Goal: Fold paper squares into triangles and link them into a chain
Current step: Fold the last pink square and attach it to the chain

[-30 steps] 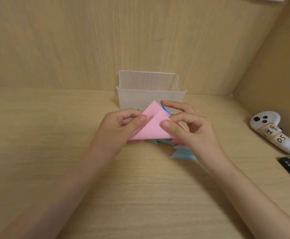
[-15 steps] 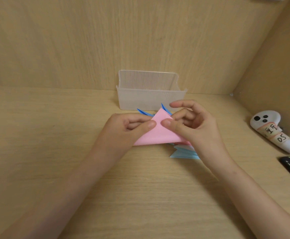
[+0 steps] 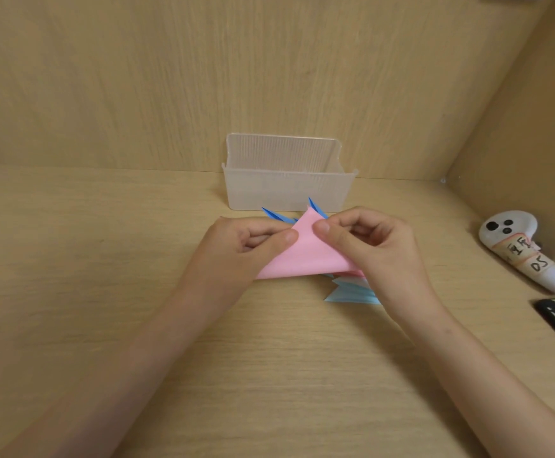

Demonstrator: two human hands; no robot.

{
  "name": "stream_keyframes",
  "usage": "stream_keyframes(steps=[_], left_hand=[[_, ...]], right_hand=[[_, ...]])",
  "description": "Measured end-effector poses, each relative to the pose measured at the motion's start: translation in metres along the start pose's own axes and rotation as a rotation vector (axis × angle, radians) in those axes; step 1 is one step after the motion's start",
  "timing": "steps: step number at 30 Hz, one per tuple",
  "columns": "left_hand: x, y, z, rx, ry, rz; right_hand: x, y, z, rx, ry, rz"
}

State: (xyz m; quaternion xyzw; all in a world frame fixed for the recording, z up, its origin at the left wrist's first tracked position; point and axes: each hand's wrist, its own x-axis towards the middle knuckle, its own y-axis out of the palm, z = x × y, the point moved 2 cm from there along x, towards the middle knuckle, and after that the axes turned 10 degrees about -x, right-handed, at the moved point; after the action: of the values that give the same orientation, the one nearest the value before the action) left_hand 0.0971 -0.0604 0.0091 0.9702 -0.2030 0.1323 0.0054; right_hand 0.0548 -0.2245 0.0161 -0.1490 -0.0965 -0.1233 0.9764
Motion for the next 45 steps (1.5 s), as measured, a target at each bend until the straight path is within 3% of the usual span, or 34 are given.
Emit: stream_keyframes(steps=[8,26,34,45], left_hand=[[-0.001,0.003,-0.004,-0.063,0.035,-0.094],[-0.004,0.005,-0.005,-0.062,-0.001,-0.177],[-0.006,0.003,-0.009,-0.208,-0.016,-0.367],[-0.012,0.012,-0.013,-0.415,-0.049,-0.393]], right_hand=[[-0.002,0.006,-0.003,-0.068,-0.105,0.085],[0.0,0.007,-0.005,-0.094,-0.108,0.076],[-0.001,0.002,0.001,0.022,0.067,0.067],[-0.005,0.013,0.006,0.167,0.003,0.148]])
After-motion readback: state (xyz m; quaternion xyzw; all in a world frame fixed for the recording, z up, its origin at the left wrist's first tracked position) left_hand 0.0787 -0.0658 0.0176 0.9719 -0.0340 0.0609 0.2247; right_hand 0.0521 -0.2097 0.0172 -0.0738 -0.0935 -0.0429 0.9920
